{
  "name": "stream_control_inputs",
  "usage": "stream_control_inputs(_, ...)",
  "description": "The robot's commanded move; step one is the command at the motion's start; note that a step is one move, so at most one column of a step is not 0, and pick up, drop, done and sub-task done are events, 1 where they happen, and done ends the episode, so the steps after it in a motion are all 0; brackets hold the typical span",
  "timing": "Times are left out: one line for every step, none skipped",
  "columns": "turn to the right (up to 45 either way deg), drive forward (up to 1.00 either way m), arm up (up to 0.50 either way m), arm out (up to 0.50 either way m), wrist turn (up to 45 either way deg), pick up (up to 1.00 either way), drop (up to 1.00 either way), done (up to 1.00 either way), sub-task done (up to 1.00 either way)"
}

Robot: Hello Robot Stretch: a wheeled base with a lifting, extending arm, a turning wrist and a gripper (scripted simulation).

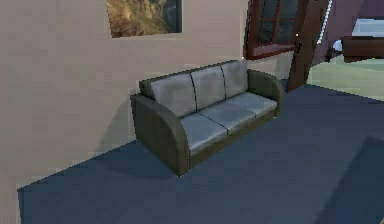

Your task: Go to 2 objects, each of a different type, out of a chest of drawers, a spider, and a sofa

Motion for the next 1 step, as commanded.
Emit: stream_control_inputs(-12.0,0.00,0.00,0.00,0.0,0.00,0.00,0.00,0.00)
